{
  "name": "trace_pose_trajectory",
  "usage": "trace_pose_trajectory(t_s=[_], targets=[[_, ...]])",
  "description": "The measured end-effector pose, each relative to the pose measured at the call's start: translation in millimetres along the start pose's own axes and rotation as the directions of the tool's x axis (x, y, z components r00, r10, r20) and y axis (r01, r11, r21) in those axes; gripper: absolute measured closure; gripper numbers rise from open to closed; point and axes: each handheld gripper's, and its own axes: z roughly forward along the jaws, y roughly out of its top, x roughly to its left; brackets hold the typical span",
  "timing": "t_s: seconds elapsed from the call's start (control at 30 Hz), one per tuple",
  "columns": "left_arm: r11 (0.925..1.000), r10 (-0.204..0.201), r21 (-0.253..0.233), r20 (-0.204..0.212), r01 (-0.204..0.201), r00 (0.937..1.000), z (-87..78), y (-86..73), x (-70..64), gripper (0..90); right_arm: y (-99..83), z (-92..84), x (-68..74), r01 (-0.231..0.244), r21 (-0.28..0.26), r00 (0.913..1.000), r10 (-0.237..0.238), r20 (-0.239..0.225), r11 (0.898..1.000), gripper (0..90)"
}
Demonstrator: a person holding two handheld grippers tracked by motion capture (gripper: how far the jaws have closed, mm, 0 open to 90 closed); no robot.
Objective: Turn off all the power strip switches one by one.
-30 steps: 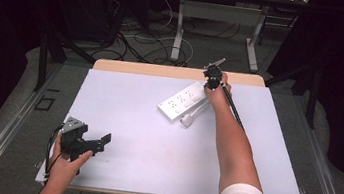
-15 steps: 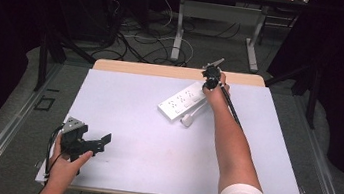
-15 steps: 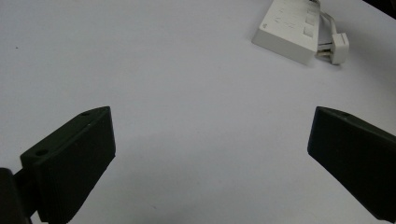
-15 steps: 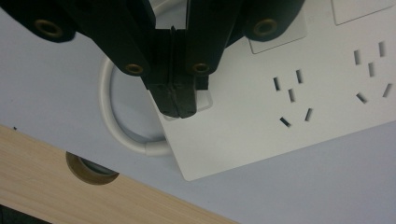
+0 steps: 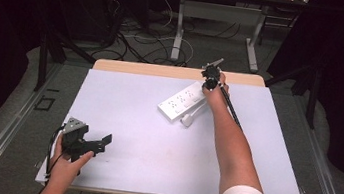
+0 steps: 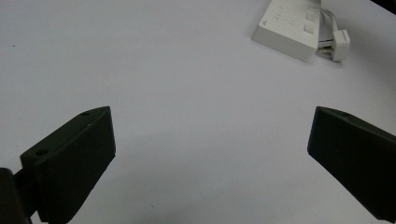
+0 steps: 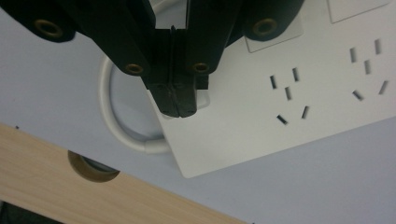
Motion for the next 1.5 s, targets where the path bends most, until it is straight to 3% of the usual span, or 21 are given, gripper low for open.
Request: trace_pose_trajectory(t_s=[0.17, 0.5, 0.6, 0.67, 0.73, 1.23, 1.27, 1.5], targets=[[1.0000, -0.003, 0.003, -0.005, 0.003, 1.0000, 0.0, -0.2, 1.3, 0.2, -0.4, -6.3, -1.2, -0.016, -0.010, 0.9998, 0.016, -0.014, 1.000, 90.0], [0.9998, -0.019, -0.012, -0.012, 0.018, 0.9998, -1.5, 1.0, 2.9, 0.2, -2.5, -17.1, 9.9, 0.040, -0.022, 0.9965, -0.041, -0.072, 0.999, 90.0], [0.9997, -0.021, -0.012, -0.014, 0.021, 0.9997, -2.1, 1.2, 2.8, 0.2, -4.8, -18.3, 12.2, 0.035, -0.013, 0.9960, -0.036, -0.081, 0.999, 90.0], [0.9997, -0.022, -0.010, -0.014, 0.022, 0.9997, -2.3, 1.3, 3.2, 0.2, -6.6, -20.0, 13.5, 0.062, 0.001, 0.9943, -0.062, -0.086, 0.998, 90.0], [0.9997, -0.023, -0.009, -0.010, 0.023, 0.9997, -1.9, 1.0, 3.2, 0.2, -7.0, -20.5, 15.7, 0.051, 0.011, 0.9947, -0.050, -0.090, 0.999, 90.0], [1.0000, 0.001, 0.008, 0.004, -0.001, 1.0000, -0.6, 0.5, -0.2, 0.2, -13.3, -24.3, 27.7, 0.097, 0.011, 0.9852, -0.094, -0.143, 0.995, 90.0], [1.0000, 0.002, 0.009, 0.004, -0.002, 1.0000, -0.4, 0.4, -0.4, 0.2, -13.0, -25.5, 28.9, 0.101, 0.038, 0.9862, -0.095, -0.136, 0.994, 90.0], [0.9997, 0.007, 0.022, -0.006, -0.007, 1.0000, 0.5, 0.1, -0.4, 0.3, -14.0, -22.9, 32.7, 0.119, 0.012, 0.9804, -0.115, -0.160, 0.993, 90.0]])
